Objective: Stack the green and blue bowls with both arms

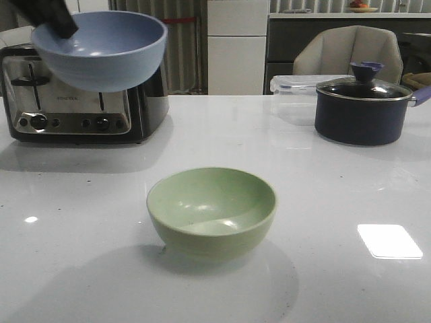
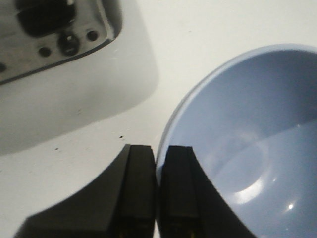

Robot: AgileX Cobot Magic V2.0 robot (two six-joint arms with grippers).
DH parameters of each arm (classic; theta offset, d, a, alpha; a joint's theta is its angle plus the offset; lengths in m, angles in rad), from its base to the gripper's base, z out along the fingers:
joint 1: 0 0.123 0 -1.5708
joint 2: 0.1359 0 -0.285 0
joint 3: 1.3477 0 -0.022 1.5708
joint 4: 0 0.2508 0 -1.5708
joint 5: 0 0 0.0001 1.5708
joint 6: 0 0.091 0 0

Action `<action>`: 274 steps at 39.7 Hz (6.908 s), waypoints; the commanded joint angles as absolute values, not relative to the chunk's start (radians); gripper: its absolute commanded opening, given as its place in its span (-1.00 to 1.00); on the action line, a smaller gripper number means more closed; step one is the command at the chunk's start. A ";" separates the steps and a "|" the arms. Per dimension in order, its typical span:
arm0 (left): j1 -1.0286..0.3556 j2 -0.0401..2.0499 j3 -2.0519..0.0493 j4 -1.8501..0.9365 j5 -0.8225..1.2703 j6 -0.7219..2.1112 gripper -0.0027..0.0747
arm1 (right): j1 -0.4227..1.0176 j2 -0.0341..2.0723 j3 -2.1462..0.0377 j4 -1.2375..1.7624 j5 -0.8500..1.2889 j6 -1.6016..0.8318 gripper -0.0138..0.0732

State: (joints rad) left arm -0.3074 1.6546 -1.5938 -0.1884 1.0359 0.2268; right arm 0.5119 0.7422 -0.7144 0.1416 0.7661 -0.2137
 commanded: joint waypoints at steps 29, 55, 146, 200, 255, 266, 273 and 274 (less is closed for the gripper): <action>-0.606 1.843 -1.636 -0.210 1.014 0.241 -0.68 | 0.514 0.735 -0.741 0.149 0.704 -0.220 0.38; -0.606 1.902 -1.634 -0.183 1.008 0.241 0.27 | 0.514 0.735 -0.741 0.149 0.704 -0.220 0.38; -0.606 0.473 -0.649 -0.032 0.768 0.082 -0.31 | 0.513 0.735 -0.741 0.149 0.704 -0.220 -0.61; -0.241 0.133 -0.348 -0.013 0.349 0.080 -0.68 | 0.513 0.735 -0.741 0.150 0.704 -0.220 -0.60; -0.047 -0.023 0.011 -0.096 -0.045 0.080 -0.68 | 0.513 0.735 -0.741 0.150 0.704 -0.220 -0.60; -0.047 -0.023 0.011 -0.096 -0.045 0.080 -0.68 | 0.513 0.735 -0.741 0.150 0.704 -0.220 -0.60; -0.047 -0.023 0.011 -0.096 -0.045 0.080 -0.68 | 0.413 0.654 -0.684 0.125 0.657 -0.220 -0.60; -0.047 -0.023 0.011 -0.096 -0.045 0.080 -0.68 | 0.386 0.637 -0.667 0.125 0.637 -0.220 -0.60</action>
State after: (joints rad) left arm -0.0538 -0.0047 0.0036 -0.0873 0.0462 0.0884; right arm 0.4538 0.6900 -0.6781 0.1396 0.7415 -0.2137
